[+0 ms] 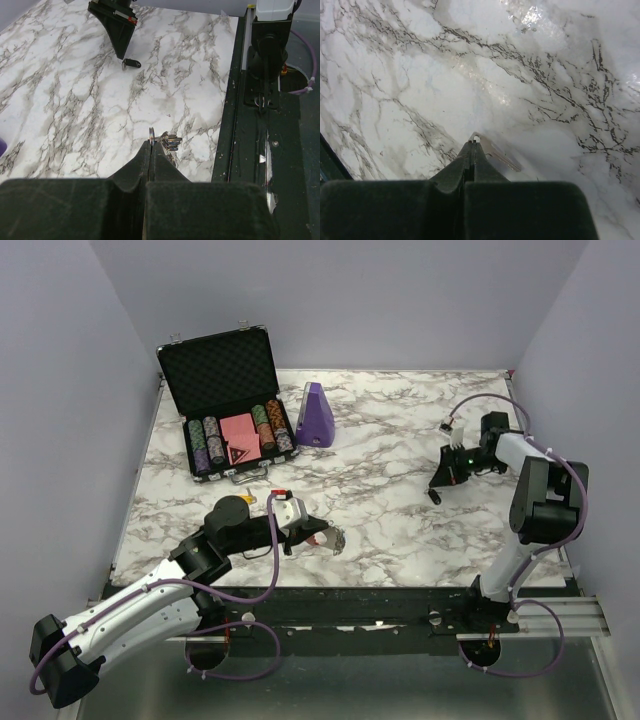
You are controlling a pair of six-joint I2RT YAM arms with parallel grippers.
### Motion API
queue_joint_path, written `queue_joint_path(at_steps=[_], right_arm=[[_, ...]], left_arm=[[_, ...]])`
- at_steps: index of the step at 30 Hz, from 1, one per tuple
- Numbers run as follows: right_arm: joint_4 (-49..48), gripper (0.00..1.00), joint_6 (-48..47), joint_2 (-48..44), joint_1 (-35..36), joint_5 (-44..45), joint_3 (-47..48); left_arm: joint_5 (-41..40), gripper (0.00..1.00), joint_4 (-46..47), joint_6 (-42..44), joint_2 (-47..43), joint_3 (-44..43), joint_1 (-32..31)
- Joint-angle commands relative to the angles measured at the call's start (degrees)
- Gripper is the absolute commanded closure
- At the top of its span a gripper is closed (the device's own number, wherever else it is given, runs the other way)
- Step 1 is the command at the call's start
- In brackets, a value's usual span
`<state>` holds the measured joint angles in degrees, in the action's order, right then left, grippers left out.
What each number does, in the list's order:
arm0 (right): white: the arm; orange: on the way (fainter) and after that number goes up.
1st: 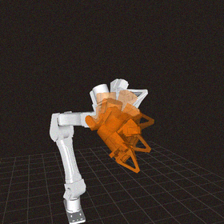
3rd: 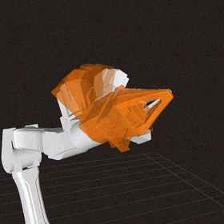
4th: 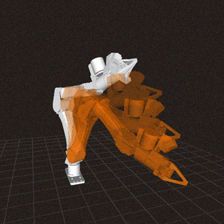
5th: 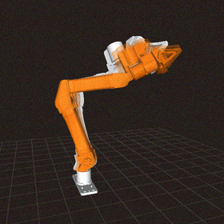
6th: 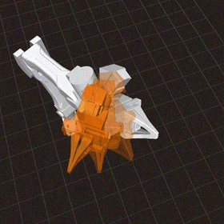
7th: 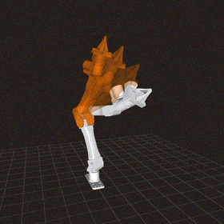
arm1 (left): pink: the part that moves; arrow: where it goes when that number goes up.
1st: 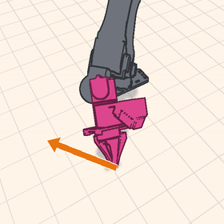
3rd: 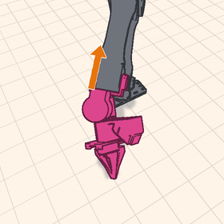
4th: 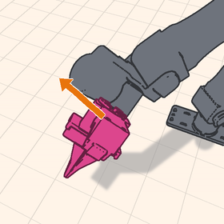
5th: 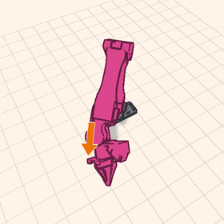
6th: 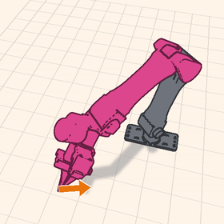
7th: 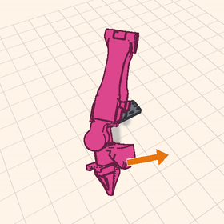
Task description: Put the keys on the keyring
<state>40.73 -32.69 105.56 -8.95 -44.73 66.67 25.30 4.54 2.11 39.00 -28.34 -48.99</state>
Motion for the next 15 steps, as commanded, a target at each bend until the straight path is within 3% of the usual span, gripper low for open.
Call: queue_joint_path(at_steps=[1,9,15], right_arm=[[-1.0,1.0,-2.56,-3.26,0.25,2.44,0.03],[0.14,1.0,-1.86,0.35,2.27,13.78,2.06],[-1.18,1.0,-0.01,1.14,4.03,17.22,2.05]], left_arm=[[0.28,1.0,0.83,0.62,-0.68,-1.19,-0.14],[0.28,1.0,0.83,0.62,-0.6,-1.11,-0.14],[0.36,1.0,0.74,0.62,-0.51,-1.19,-0.23]])
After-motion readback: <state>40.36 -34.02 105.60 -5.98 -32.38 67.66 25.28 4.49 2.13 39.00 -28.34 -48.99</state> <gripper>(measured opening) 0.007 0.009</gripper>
